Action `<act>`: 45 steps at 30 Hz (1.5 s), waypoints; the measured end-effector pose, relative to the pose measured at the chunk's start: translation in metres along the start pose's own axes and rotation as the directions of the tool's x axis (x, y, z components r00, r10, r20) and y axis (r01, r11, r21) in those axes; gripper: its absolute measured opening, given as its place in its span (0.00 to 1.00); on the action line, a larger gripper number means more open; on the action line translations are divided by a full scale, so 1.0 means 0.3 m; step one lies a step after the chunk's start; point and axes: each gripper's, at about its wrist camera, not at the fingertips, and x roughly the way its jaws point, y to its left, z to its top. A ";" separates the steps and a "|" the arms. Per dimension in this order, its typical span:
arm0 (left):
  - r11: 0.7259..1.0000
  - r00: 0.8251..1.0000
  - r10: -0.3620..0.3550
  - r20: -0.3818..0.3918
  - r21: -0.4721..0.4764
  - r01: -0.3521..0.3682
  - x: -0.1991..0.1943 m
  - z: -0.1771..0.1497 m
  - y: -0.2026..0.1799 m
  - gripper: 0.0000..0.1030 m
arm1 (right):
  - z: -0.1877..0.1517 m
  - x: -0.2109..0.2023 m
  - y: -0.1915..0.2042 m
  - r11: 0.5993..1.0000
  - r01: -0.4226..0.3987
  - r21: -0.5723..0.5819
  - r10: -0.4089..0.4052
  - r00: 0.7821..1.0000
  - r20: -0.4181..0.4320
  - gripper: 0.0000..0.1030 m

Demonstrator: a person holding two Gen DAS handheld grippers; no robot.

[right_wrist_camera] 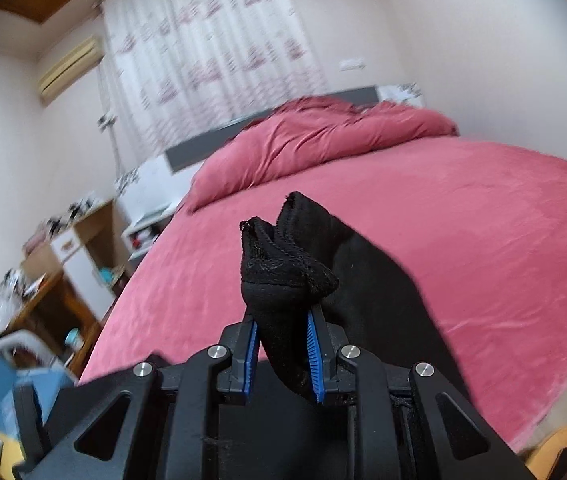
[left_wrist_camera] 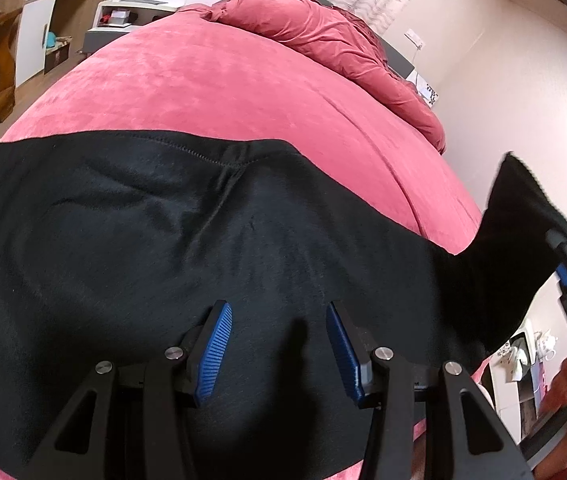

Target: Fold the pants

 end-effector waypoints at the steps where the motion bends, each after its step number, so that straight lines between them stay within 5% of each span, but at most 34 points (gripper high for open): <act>1: 1.000 1.000 -0.004 -0.003 -0.004 0.004 0.001 -0.001 0.005 0.49 | -0.025 0.018 0.015 1.000 -0.017 -0.013 0.017 1.000 -0.022 0.21; 14: 0.997 0.998 -0.059 -0.021 -0.047 0.058 0.018 0.004 0.017 0.49 | -0.297 0.241 0.146 0.967 -0.148 -0.210 0.087 0.957 -0.275 0.25; 17: 0.993 0.995 -0.087 -0.048 -0.080 0.083 0.032 0.011 0.009 0.49 | -0.315 0.293 0.120 0.974 -0.158 -0.163 0.094 0.934 -0.344 0.28; 19: 0.991 0.993 -0.105 -0.056 -0.093 0.100 0.039 0.016 0.003 0.49 | -0.329 0.311 0.099 0.979 -0.177 -0.105 0.125 0.916 -0.382 0.42; 22: 0.988 0.989 -0.132 -0.073 -0.090 0.126 0.049 0.027 -0.022 0.49 | -0.313 0.302 0.052 0.967 -0.252 0.033 0.244 0.889 -0.388 0.53; 26: 0.984 0.982 -0.169 -0.087 -0.074 0.163 0.063 0.046 -0.069 0.49 | -0.254 0.230 -0.012 0.947 -0.301 0.108 0.320 0.896 -0.309 0.54; 31: 0.974 0.965 -0.225 -0.134 -0.069 0.218 0.125 0.088 -0.158 0.51 | -0.181 0.146 -0.205 0.984 -0.103 0.148 0.131 0.973 -0.191 0.54; 33: 0.971 0.959 -0.238 -0.153 -0.065 0.231 0.160 0.104 -0.198 0.55 | -0.168 0.144 -0.269 0.983 -0.022 0.182 0.056 0.982 -0.183 0.54; 36: 0.974 0.957 -0.226 -0.182 -0.067 0.217 0.211 0.120 -0.237 0.56 | -0.174 0.142 -0.346 0.973 0.089 0.215 -0.049 0.981 -0.185 0.54; 38: 0.977 0.955 -0.213 -0.206 -0.076 0.201 0.249 0.123 -0.265 0.55 | -0.191 0.163 -0.361 0.969 0.175 0.175 -0.133 0.965 -0.225 0.46; 40: 0.974 0.946 -0.226 -0.232 -0.078 0.214 0.280 0.124 -0.290 0.48 | -0.200 0.179 -0.373 0.965 0.196 0.176 -0.148 0.956 -0.253 0.34; 42: 0.978 0.946 -0.206 -0.248 -0.055 0.199 0.300 0.113 -0.315 0.22 | -0.207 0.190 -0.400 0.959 0.213 0.188 -0.155 0.947 -0.283 0.34; 45: 0.981 0.950 -0.191 -0.248 -0.003 0.196 0.289 0.104 -0.352 0.18 | -0.214 0.234 -0.409 0.950 0.231 0.211 -0.153 0.931 -0.331 0.34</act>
